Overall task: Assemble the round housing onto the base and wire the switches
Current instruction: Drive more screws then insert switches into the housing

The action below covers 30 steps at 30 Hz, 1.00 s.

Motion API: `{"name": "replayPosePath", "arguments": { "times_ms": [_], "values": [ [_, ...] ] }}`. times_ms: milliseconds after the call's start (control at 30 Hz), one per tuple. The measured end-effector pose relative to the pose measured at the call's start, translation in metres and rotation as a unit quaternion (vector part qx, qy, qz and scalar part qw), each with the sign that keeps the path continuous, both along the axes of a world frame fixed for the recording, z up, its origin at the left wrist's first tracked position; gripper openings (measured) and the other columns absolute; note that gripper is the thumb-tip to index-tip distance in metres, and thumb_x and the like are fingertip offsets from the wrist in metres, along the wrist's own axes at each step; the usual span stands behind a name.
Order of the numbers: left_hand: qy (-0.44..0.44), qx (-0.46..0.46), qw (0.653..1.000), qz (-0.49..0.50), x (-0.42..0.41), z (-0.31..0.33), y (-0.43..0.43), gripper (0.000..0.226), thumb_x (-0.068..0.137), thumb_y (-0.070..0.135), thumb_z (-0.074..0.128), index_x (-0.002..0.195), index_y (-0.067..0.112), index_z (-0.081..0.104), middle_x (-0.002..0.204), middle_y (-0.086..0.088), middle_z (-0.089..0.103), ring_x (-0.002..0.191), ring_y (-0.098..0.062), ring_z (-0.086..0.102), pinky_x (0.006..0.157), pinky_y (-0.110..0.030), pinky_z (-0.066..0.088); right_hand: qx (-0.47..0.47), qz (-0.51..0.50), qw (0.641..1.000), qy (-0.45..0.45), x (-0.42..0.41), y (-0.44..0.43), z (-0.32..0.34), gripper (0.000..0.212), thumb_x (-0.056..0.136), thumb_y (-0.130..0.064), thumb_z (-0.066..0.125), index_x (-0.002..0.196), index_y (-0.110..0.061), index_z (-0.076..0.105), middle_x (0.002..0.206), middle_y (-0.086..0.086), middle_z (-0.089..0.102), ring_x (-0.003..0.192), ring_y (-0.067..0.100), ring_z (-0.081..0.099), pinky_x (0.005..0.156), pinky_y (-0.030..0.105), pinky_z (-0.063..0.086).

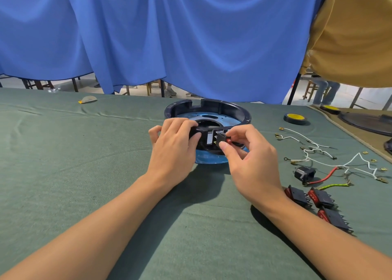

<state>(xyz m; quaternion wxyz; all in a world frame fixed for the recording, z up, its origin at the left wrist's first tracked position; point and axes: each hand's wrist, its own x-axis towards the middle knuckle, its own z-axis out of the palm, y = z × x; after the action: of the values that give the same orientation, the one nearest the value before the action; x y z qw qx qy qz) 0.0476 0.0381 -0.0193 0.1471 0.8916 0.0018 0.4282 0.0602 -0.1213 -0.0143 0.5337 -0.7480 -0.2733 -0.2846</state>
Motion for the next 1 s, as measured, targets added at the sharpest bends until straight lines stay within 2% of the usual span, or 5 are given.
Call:
{"name": "replayPosePath", "arguments": {
  "times_ms": [233, 500, 667, 900, 1000],
  "values": [
    [-0.007, -0.009, 1.0, -0.014, -0.005, 0.003, -0.007, 0.022, 0.094, 0.028, 0.053, 0.101, 0.015, 0.069, 0.101, 0.001, 0.065, 0.103, -0.023, 0.055, 0.081, -0.029, 0.017, -0.07, -0.037, 0.996, -0.048, 0.0, 0.0, -0.002, 0.014, 0.082, -0.01, 0.073, 0.093, -0.013, 0.064, 0.084, -0.002, 0.064, 0.074, 0.005, 0.06, 0.067, 0.014, 0.049],
    [0.002, -0.022, 0.999, -0.047, -0.007, 0.004, -0.01, 0.025, 0.095, 0.028, 0.048, 0.102, 0.013, 0.067, 0.102, 0.003, 0.066, 0.105, -0.019, 0.057, 0.083, -0.028, 0.017, -0.092, -0.049, 0.992, -0.076, 0.002, 0.001, -0.004, 0.015, 0.081, -0.011, 0.075, 0.092, -0.012, 0.065, 0.083, -0.002, 0.063, 0.072, 0.009, 0.059, 0.065, 0.019, 0.05],
    [0.004, -0.03, 0.998, -0.058, -0.007, 0.005, -0.012, 0.027, 0.095, 0.03, 0.047, 0.103, 0.012, 0.066, 0.101, 0.003, 0.067, 0.102, -0.019, 0.057, 0.083, -0.028, 0.016, -0.1, -0.057, 0.988, -0.102, 0.003, 0.004, -0.003, 0.014, 0.081, -0.011, 0.076, 0.091, -0.011, 0.067, 0.081, -0.001, 0.064, 0.069, 0.011, 0.058, 0.063, 0.016, 0.047],
    [-0.005, -0.03, 0.997, -0.07, -0.009, 0.005, -0.016, 0.024, 0.094, 0.028, 0.051, 0.101, 0.012, 0.067, 0.098, 0.002, 0.068, 0.097, -0.019, 0.059, 0.082, -0.029, 0.017, -0.105, -0.065, 0.986, -0.114, 0.003, 0.006, 0.0, 0.013, 0.081, -0.011, 0.076, 0.094, -0.01, 0.072, 0.083, 0.004, 0.068, 0.073, 0.017, 0.063, 0.065, 0.031, 0.055],
    [-0.008, -0.03, 0.997, -0.071, -0.009, 0.005, -0.016, 0.025, 0.094, 0.029, 0.051, 0.101, 0.012, 0.068, 0.098, 0.003, 0.067, 0.097, -0.018, 0.059, 0.082, -0.029, 0.017, -0.092, -0.065, 0.986, -0.126, 0.003, 0.006, 0.001, 0.012, 0.082, -0.009, 0.074, 0.095, -0.009, 0.075, 0.085, 0.004, 0.071, 0.075, 0.016, 0.065, 0.069, 0.026, 0.054]
  ]
}}
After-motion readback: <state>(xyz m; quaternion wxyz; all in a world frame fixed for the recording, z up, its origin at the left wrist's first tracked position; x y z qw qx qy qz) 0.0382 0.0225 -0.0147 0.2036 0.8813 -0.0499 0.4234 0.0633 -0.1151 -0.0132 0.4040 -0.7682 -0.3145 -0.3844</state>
